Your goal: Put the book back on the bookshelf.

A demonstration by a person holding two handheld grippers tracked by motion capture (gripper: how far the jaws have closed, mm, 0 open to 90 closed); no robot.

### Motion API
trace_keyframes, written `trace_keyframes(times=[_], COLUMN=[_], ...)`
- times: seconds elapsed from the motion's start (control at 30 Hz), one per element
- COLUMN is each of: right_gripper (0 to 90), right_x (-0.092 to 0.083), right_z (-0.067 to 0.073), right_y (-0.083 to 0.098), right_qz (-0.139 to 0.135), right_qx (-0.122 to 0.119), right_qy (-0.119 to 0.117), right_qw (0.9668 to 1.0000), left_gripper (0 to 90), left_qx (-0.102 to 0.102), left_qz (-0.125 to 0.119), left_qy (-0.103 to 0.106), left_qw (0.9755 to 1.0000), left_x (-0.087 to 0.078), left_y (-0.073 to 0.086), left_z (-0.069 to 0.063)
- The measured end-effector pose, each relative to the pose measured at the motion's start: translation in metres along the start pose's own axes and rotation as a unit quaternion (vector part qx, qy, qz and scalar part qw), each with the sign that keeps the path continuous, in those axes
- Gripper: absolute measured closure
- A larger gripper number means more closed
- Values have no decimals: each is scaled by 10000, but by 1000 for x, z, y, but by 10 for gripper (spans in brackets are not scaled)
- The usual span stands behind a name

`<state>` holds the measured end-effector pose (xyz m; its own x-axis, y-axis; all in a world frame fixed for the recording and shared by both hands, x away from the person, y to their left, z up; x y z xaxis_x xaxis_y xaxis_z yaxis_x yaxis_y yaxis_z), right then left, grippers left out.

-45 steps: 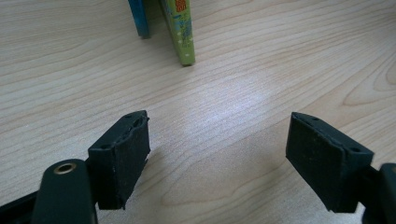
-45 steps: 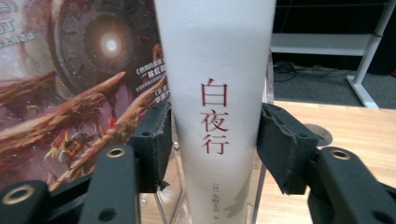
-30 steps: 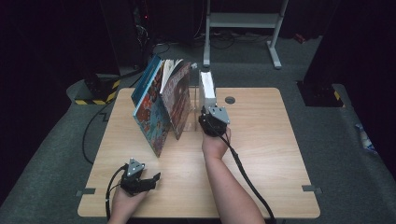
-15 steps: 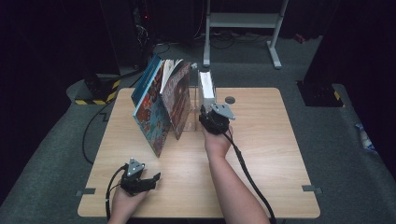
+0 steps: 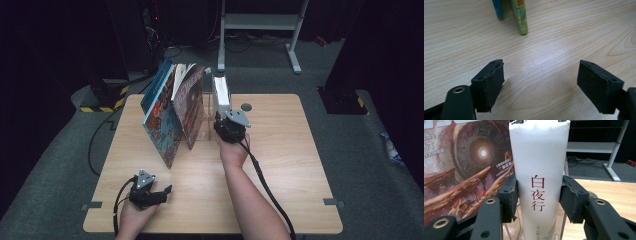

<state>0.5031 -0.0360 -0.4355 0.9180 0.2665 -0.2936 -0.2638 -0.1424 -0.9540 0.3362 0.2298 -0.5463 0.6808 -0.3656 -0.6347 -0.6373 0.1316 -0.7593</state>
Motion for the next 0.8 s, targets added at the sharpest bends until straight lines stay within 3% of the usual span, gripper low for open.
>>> trace_keyframes(times=[0.2, 0.43, 0.57, 0.8], right_gripper=[504, 485, 426, 293], right_x=[1, 1, -1, -2], right_z=[0, -1, -4, -8], right_y=[0, -1, -4, -7], right_qz=[-22, -12, -51, -23], right_qx=[42, -136, -71, -172], right_qy=[46, -93, -208, -473], right_qw=[10000, 9999, 9997, 9987], left_gripper=[218, 217, 217, 218], left_qx=[-12, -9, -7, 3], left_qz=[-1, 6, 9, 13], left_qy=[8, 10, 10, -1], left_qw=[10000, 10000, 10000, 10000], left_x=[0, 0, 0, 0], left_y=[0, 0, 0, 0], left_z=[0, 0, 0, 0])
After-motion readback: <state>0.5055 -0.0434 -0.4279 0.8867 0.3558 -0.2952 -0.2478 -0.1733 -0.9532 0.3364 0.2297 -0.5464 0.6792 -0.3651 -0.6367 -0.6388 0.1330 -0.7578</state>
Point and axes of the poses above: each handheld gripper's, and its own axes: x roughly forward along the jaws, y roughly out of its underside, z roughly to its left, the point moved 3 cm from there along x, roughly forward along the jaws, and after that the axes turned 8 degrees about -x, right-handed, at the moved point
